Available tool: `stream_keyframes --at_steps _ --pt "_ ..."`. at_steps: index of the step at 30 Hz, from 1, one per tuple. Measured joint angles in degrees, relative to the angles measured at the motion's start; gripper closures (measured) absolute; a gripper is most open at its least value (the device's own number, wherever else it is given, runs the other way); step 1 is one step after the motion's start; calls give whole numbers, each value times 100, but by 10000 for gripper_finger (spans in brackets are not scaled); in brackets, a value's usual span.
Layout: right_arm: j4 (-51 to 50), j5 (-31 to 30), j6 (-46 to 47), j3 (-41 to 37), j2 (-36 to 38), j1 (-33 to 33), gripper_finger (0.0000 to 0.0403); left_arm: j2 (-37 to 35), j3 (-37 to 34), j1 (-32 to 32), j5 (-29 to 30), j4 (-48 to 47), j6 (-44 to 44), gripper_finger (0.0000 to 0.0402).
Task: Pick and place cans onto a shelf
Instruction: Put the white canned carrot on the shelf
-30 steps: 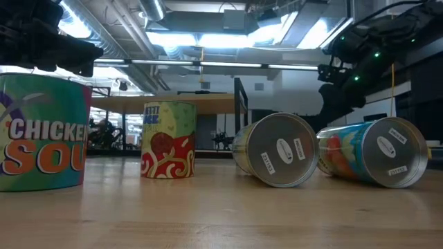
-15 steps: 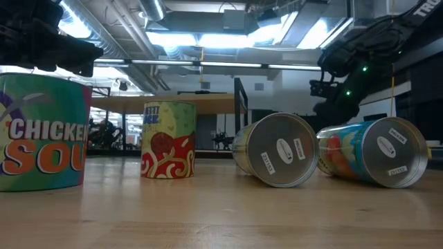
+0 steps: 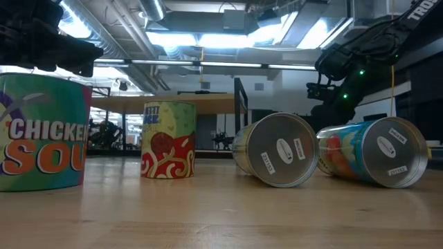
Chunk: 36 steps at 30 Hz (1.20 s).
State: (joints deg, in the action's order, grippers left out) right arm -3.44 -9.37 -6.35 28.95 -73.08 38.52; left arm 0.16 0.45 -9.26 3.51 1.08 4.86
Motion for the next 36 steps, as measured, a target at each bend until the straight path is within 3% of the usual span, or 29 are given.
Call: stream_keyframes --at_steps 13,23,28,36 --pt "12 -251 -13 0 0 164 177 -2 0 0 0 0 4 324" --pt "40 96 -12 7 -329 439 185 -1 -1 1 0 0 23 324" --pt "196 84 -35 20 -489 439 221 -2 -2 2 0 0 22 324" --pt "409 170 -16 0 -501 439 326 -1 -1 1 0 0 20 324"
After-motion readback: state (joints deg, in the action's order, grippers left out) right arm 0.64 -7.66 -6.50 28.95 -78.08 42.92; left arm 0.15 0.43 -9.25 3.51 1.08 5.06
